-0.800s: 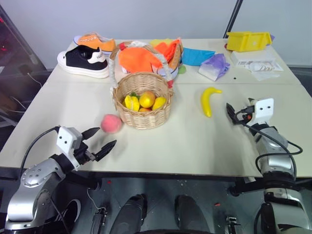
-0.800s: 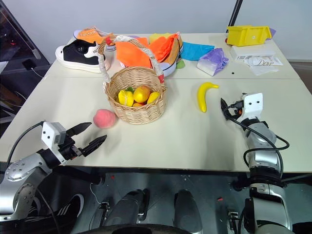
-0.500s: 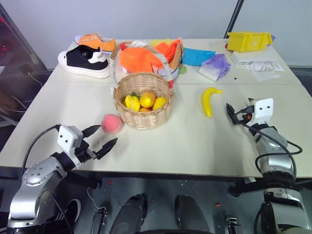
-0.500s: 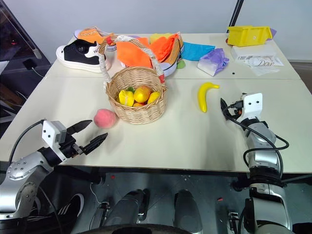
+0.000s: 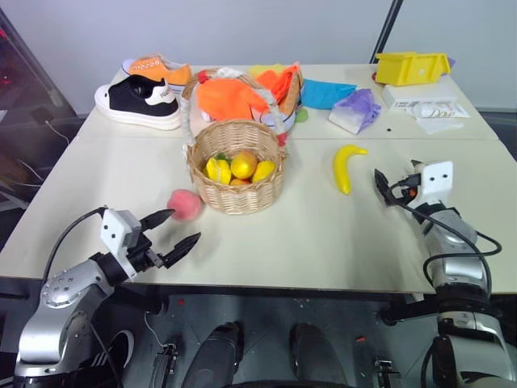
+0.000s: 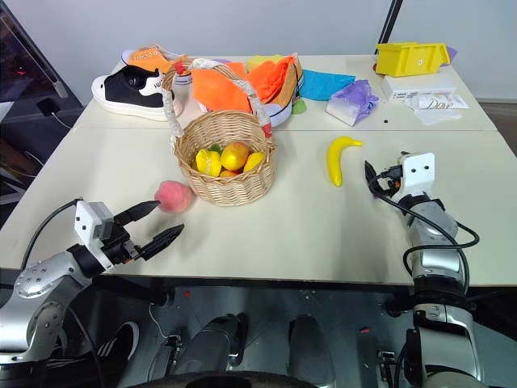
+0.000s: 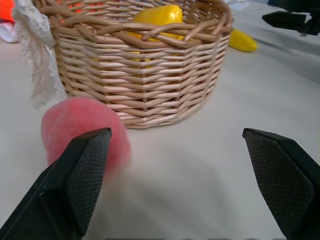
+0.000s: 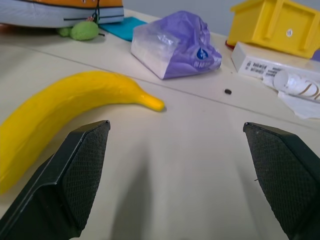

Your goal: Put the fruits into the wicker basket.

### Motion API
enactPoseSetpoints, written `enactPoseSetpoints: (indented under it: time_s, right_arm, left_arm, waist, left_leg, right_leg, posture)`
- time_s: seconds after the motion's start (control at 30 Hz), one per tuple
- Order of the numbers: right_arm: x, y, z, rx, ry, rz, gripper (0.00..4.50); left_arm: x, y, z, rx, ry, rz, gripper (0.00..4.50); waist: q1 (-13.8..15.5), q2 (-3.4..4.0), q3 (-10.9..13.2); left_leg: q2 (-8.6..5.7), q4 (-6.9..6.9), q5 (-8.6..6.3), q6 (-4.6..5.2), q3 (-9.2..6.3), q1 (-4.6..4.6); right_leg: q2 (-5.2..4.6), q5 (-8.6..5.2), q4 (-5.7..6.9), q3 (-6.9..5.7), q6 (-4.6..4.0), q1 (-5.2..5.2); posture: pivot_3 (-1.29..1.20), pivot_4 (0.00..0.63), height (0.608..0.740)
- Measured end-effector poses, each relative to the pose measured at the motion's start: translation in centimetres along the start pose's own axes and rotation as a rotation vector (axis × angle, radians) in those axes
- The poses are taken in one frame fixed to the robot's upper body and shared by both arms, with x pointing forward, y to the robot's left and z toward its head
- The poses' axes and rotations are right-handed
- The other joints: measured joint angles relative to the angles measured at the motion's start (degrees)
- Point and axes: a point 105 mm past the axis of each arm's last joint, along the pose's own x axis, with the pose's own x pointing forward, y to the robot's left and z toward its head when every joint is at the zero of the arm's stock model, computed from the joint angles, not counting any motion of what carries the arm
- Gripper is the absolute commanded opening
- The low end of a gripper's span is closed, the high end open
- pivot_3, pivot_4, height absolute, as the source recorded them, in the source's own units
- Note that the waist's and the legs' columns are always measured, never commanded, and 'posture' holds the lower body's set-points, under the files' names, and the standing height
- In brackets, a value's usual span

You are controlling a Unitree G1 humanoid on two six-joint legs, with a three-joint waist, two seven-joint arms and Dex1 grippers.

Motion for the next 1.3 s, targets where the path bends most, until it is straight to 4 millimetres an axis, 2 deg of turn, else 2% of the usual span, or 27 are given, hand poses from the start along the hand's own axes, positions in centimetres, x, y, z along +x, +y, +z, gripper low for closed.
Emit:
enactPoseSetpoints:
  time_s: [0.13,0.4,0.6,0.77,0.83,0.93,1.13,1.3]
  right_arm:
    - [-0.1,0.2,0.2,0.003,-0.012,0.01,4.46]
    - [-0.9,2.3,2.0,0.069,-0.097,0.119,4.46]
    - [-4.3,5.5,2.7,0.086,-0.114,0.243,4.46]
    - [-5.4,7.2,4.5,0.09,-0.135,0.28,4.46]
    - [-5.5,7.9,4.6,0.096,-0.118,0.282,4.46]
    - [-5.2,8.7,3.5,0.1,-0.056,0.266,4.46]
    - [-5.1,8.7,3.4,0.092,-0.03,0.237,4.46]
    - [-3.8,9.2,3.2,0.089,0.038,0.22,4.46]
  left_arm:
    - [0.0,-0.3,0.3,0.011,-0.017,-0.023,4.5]
    - [0.4,-0.9,1.1,0.046,-0.063,-0.061,4.5]
    - [0.7,-0.9,2.1,0.085,-0.104,-0.067,4.5]
    - [1.1,-0.7,2.9,0.108,-0.134,-0.075,4.5]
    - [1.0,-0.8,3.0,0.101,-0.138,-0.083,4.5]
    - [1.0,-0.8,2.7,0.095,-0.129,-0.095,4.5]
    - [0.9,-0.7,2.5,0.095,-0.115,-0.101,4.5]
    - [0.9,-0.6,2.5,0.094,-0.113,-0.098,4.5]
  waist:
    - [0.0,0.0,0.0]
    - [0.1,0.0,0.0]
    - [0.2,0.0,0.0]
    - [0.0,0.01,0.0]
    - [0.1,0.01,0.0]
    - [0.2,0.01,0.0]
    - [0.2,0.01,0.0]
    - [0.0,0.01,0.0]
  left_leg:
    - [0.0,0.0,0.0,0.0,0.0,0.0]
    - [0.0,0.0,0.0,0.0,-0.01,0.0]
    - [0.0,0.0,-0.01,0.0,-0.05,-0.02]
    - [0.03,-0.01,-0.01,-0.01,-0.04,-0.01]
    - [0.03,-0.02,-0.01,-0.01,-0.05,-0.01]
    - [0.01,-0.01,-0.01,-0.01,-0.04,-0.02]
    - [0.02,-0.02,-0.01,-0.01,-0.04,-0.03]
    - [0.04,-0.03,-0.01,-0.01,-0.04,-0.03]
  right_leg:
    - [0.0,0.0,0.0,0.0,0.0,0.0]
    - [-0.01,0.0,-0.01,0.0,0.0,0.01]
    - [-0.02,-0.01,-0.01,-0.01,-0.01,-0.01]
    - [0.0,-0.02,-0.01,0.02,-0.04,-0.02]
    - [-0.01,-0.02,-0.02,0.01,-0.04,-0.02]
    - [-0.02,-0.02,-0.03,0.01,-0.04,-0.03]
    - [-0.01,-0.02,-0.03,0.01,-0.04,-0.04]
    - [0.0,-0.02,-0.01,0.01,-0.04,-0.08]
  posture:
    - [0.0,0.15,0.74]
    - [0.0,0.15,0.74]
    - [0.0,0.15,0.74]
    - [0.0,0.15,0.74]
    - [0.0,0.15,0.74]
    - [0.0,0.15,0.74]
    - [0.0,0.15,0.74]
    - [0.0,0.15,0.74]
